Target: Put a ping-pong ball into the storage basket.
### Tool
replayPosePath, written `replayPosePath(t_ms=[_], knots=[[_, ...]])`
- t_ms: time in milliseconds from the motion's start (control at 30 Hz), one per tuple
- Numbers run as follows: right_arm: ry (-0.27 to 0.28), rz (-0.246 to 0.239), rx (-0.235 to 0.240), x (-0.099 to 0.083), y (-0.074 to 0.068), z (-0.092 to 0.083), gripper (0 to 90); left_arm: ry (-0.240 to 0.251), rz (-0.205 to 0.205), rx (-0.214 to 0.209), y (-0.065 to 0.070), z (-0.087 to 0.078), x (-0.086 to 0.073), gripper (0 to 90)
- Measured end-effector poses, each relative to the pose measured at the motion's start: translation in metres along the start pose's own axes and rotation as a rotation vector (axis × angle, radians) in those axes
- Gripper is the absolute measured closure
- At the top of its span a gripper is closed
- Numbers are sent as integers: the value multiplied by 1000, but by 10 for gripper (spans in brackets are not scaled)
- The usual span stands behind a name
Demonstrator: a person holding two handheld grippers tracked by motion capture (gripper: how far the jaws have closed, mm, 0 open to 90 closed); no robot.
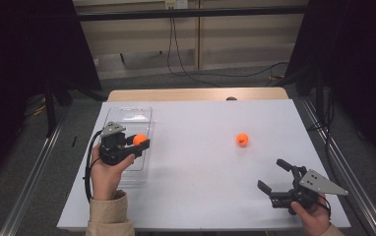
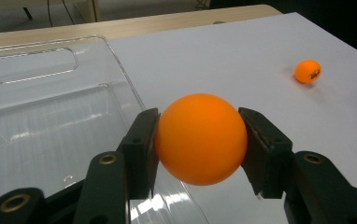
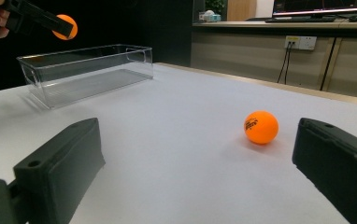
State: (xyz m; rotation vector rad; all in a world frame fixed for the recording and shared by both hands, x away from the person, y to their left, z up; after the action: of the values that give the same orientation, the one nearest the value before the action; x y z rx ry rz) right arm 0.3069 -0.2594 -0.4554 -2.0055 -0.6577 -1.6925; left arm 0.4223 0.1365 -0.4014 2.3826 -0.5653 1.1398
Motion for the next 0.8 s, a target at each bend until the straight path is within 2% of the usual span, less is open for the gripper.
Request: replayPosePath(t_ms=[233,533,633,733,800], knots=[[0,-1,0,0,0,0,14,-3,3,10,-3,-1,-1,507],[-1,-1,0,0,0,0,14,16,-13,9,-5,-4,0,507],[-1,-1,0,0,0,0,14,9,0,16,-7,-5,0,507],[-1,-1,-1,0,0,0,14,9,-3,19,-8,-5,0,507],[-1,0,0,0,0,0,14,14,-18,19,-8,-5,0,507]])
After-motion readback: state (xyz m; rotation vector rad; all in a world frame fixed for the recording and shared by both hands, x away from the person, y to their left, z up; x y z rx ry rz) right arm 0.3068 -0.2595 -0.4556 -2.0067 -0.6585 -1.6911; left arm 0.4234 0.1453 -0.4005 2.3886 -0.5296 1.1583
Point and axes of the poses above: each handheld gripper's, and its own axes: z roughly forward along the jaws, x roughly out of its top, y roughly to its right, the point moved 8 cm from there along z, roughly forward along the jaws, and after that the axes turned 3 degrees about -z, right-handed, at the moved point
